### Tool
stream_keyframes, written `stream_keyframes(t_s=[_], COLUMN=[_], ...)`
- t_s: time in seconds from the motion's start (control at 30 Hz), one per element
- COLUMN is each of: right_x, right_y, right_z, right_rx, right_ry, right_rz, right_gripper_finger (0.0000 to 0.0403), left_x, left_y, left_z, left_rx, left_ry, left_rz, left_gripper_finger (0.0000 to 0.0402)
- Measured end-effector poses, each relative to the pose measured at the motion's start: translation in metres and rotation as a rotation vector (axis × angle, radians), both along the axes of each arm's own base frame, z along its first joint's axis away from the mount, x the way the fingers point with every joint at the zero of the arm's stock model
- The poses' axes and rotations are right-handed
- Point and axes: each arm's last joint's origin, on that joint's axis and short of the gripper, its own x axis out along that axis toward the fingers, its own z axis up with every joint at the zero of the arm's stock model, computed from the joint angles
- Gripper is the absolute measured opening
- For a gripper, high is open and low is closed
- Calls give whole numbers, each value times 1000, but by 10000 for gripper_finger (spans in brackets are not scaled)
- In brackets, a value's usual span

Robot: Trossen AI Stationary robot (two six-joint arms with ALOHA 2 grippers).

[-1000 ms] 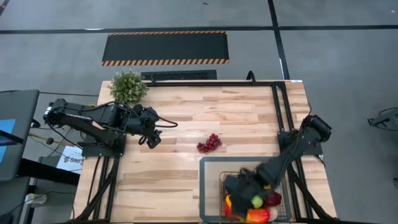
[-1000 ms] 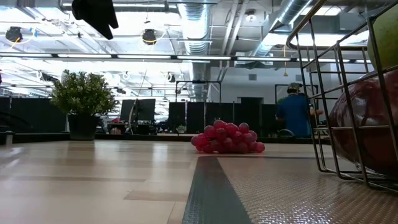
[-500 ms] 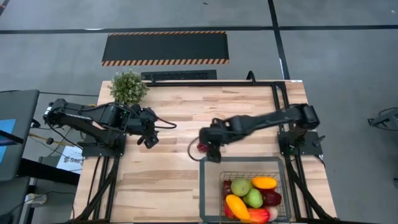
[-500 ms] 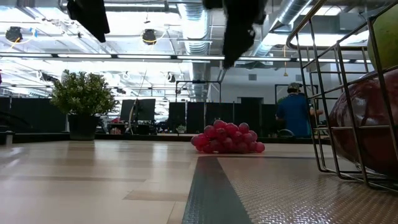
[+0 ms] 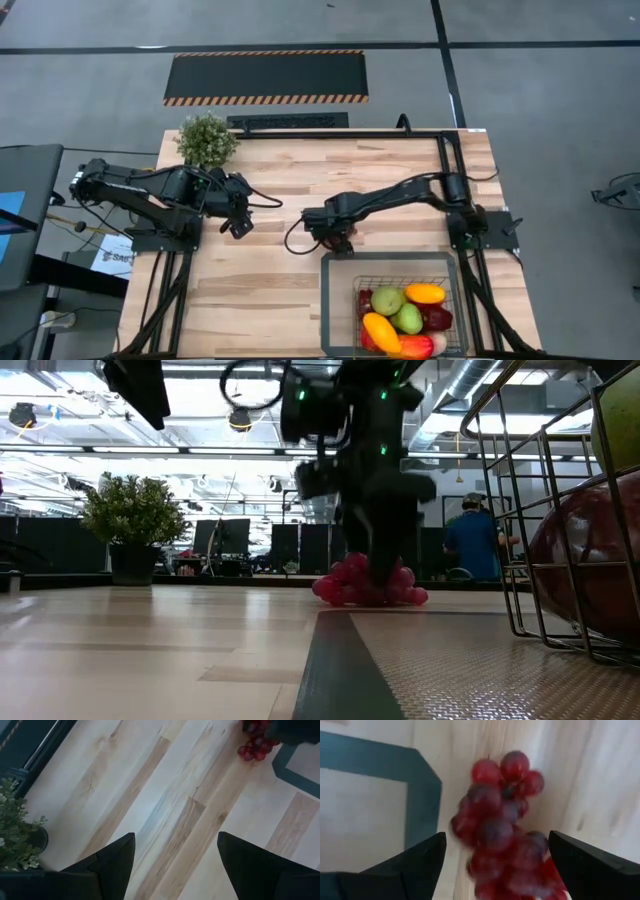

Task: Build produce basket
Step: Put the red grapes into the wire basket

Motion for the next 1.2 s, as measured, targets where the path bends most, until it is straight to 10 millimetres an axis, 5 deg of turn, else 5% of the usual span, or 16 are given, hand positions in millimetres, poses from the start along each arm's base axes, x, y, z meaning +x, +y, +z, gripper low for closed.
stream_keyframes(t_s=[0.13,0.3,0.53,0.67,0.97,1.2], right_x=[4,5,-5,-20,-88,-156], right_y=[0,0,-3,2,45,104], right_z=[-18,-7,30,73,179,219], right_rx=[-1,0,14,68,246,378], right_ry=[31,-25,-82,-178,-414,-434], right_rz=[-14,-21,-82,-90,-259,-393], right_gripper_finger=[361,300,122,25,40,30], left_x=[0,0,0,0,0,1], left_y=[0,0,0,0,0,1], left_z=[0,0,0,0,0,1], left_rx=[-2,-7,-7,-4,9,30], left_ry=[-1,-3,-5,-6,-8,-26], left_rz=[6,18,20,20,22,31], left_gripper_finger=[271,271,271,271,271,271])
